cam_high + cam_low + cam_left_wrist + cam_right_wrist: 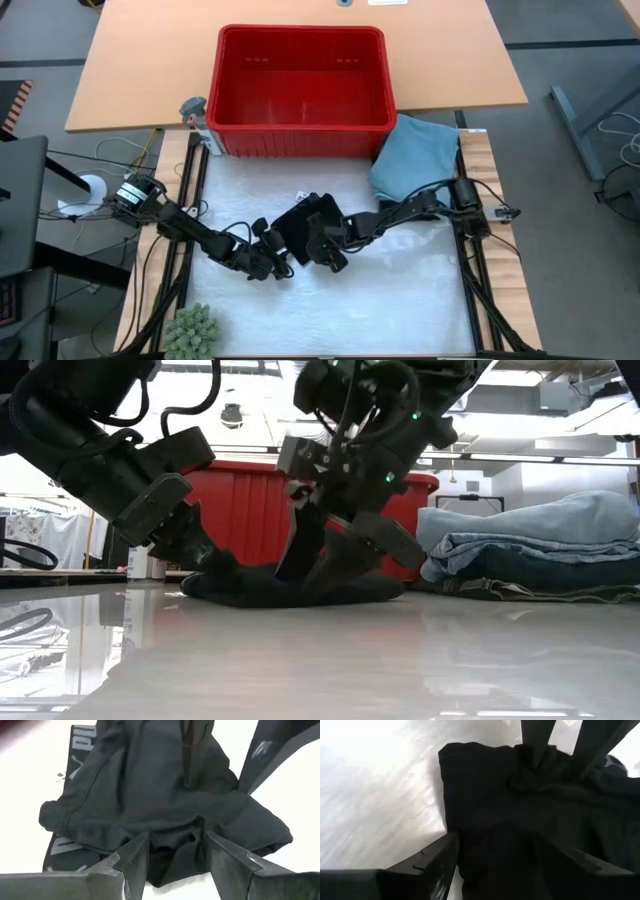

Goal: Fold Laundry from Bin
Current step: Stack the folded black boxer short on top of the folded light blue pants

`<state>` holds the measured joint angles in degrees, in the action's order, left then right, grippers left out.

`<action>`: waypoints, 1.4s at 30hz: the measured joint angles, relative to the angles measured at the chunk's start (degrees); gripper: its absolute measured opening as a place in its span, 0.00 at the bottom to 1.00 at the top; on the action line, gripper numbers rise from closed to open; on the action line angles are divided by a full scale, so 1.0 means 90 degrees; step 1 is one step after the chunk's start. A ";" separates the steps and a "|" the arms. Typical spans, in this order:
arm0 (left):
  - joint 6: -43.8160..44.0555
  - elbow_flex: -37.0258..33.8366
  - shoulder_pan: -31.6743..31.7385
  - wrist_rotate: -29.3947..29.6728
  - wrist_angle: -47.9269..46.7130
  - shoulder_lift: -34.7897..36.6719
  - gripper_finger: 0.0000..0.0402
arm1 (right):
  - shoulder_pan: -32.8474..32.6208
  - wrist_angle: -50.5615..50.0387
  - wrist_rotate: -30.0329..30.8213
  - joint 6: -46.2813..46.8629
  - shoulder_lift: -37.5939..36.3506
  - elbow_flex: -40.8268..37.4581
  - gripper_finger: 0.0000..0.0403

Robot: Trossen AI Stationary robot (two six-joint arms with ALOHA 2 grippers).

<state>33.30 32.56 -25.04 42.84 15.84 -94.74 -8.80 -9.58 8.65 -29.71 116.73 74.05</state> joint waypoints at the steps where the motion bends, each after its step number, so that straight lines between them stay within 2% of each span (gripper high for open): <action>1: -0.0049 0.0000 -0.0002 -0.0003 0.0002 0.0000 0.44 | 0.0006 0.0011 -0.0080 0.0037 0.0051 0.0006 0.71; 9: -0.0071 0.0000 0.0000 -0.0021 -0.0005 0.0000 0.44 | 0.0100 -0.0137 -0.0108 0.0138 0.0066 0.0009 0.70; 15: -0.0071 0.0002 0.0000 -0.0023 0.0029 0.0000 0.44 | 0.0164 -0.0463 0.0032 0.0450 0.0466 0.0043 0.61; 20: -0.0075 0.0002 0.0000 -0.0099 0.0065 0.0000 0.44 | 0.0069 -0.0586 0.0073 0.0500 0.0645 0.0104 0.44; 26: -0.0077 0.0002 -0.0007 -0.0176 0.0120 0.0000 0.44 | 0.0059 -0.0815 0.0102 0.1081 0.0679 0.0255 0.07; 30: -0.0100 0.0046 -0.0007 -0.0236 0.0212 0.0063 0.44 | 0.0073 -0.1348 0.0096 0.1537 0.0717 0.0639 0.06; 33: -0.0264 0.0208 -0.0006 -0.0333 0.0164 0.0458 0.44 | 0.0081 -0.1837 -0.0088 0.1793 0.0549 0.1064 0.06; 37: -0.0835 0.0434 -0.0007 -0.0309 -0.0067 0.1368 0.44 | 0.0166 -0.2305 -0.0343 0.2035 0.0201 0.1473 0.06; 42: -0.1464 0.0584 -0.0007 0.0234 -0.0502 0.2775 0.44 | 0.0396 -0.2481 -0.0335 0.2474 -0.0534 0.1683 0.06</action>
<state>20.12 37.81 -25.10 44.94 11.32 -69.76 -5.23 -31.90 5.64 -7.44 111.92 89.19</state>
